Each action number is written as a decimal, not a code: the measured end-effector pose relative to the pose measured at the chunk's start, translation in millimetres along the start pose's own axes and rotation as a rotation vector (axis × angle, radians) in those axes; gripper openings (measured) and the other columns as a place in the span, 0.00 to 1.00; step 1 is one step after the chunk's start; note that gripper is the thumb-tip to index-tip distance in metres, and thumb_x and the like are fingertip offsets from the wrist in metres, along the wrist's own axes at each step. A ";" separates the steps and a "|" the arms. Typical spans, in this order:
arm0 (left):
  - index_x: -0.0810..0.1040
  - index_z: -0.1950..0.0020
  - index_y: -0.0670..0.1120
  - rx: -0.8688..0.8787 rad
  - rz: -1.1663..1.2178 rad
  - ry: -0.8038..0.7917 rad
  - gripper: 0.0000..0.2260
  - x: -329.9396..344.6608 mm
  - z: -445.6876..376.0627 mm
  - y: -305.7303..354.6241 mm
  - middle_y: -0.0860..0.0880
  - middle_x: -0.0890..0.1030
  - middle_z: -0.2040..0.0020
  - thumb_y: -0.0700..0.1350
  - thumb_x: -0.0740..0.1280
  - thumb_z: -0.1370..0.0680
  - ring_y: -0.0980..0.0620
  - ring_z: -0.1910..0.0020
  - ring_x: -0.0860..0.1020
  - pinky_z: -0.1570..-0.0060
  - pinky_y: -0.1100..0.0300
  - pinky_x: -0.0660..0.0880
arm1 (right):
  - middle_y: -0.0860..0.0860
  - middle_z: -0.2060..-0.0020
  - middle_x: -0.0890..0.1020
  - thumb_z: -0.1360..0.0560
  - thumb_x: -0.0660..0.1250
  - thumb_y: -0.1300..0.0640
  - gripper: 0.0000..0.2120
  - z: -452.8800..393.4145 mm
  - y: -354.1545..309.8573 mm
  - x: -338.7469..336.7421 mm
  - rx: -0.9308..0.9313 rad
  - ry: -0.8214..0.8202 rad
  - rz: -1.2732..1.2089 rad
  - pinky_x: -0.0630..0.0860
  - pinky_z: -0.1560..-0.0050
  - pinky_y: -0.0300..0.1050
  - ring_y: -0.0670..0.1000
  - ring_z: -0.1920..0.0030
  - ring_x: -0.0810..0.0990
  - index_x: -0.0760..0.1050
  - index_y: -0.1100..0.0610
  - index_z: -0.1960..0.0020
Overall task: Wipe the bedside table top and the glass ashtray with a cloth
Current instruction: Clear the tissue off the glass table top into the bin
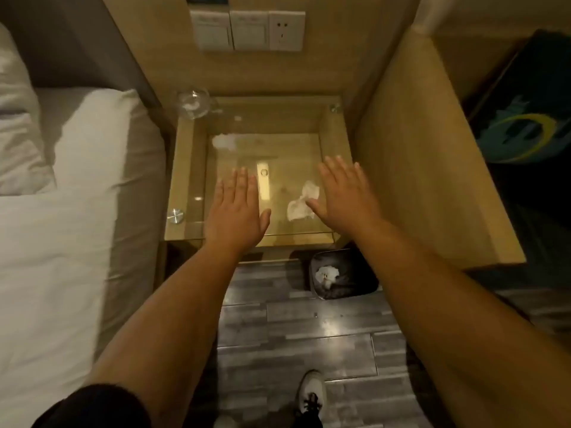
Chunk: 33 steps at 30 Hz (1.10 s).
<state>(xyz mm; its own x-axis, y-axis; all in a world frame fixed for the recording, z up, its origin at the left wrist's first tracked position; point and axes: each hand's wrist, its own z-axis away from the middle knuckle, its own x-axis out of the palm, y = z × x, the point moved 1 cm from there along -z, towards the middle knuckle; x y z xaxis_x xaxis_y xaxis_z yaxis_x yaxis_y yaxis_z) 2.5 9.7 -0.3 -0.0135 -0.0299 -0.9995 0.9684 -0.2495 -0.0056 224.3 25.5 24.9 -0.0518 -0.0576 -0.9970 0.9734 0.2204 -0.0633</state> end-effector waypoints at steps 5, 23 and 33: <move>0.48 0.23 0.40 -0.050 -0.030 -0.053 0.33 66.6 -16.5 -2.3 0.39 0.51 0.22 0.61 0.46 0.21 0.41 0.24 0.47 0.26 0.42 0.47 | 0.57 0.25 0.60 0.24 0.56 0.38 0.36 -19.8 7.2 65.7 -0.054 -0.062 0.002 0.51 0.26 0.57 0.57 0.24 0.55 0.55 0.58 0.24; 0.52 0.24 0.39 -0.064 0.143 -0.082 0.32 135.5 -35.0 6.9 0.39 0.52 0.23 0.59 0.42 0.20 0.42 0.24 0.47 0.26 0.45 0.48 | 0.54 0.53 0.79 0.22 0.59 0.53 0.09 -30.1 11.6 142.0 -0.018 0.045 -0.100 0.67 0.51 0.49 0.55 0.53 0.74 0.76 0.55 0.52; 0.51 0.24 0.39 -0.058 0.108 -0.071 0.31 140.2 -35.0 6.5 0.38 0.52 0.23 0.59 0.42 0.20 0.42 0.24 0.48 0.26 0.45 0.47 | 0.55 0.64 0.80 0.27 0.69 0.61 0.03 139.9 33.7 190.6 0.312 -0.019 -0.315 0.72 0.59 0.52 0.57 0.62 0.76 0.79 0.58 0.60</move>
<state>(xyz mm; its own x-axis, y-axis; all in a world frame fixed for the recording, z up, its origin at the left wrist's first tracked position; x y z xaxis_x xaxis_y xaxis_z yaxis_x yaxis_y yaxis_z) 15.6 37.8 -141.6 0.0764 -0.1227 -0.9895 0.9779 -0.1845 0.0984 278.5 -114.2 -161.0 -0.3558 -0.0932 -0.9299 0.9316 -0.1149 -0.3449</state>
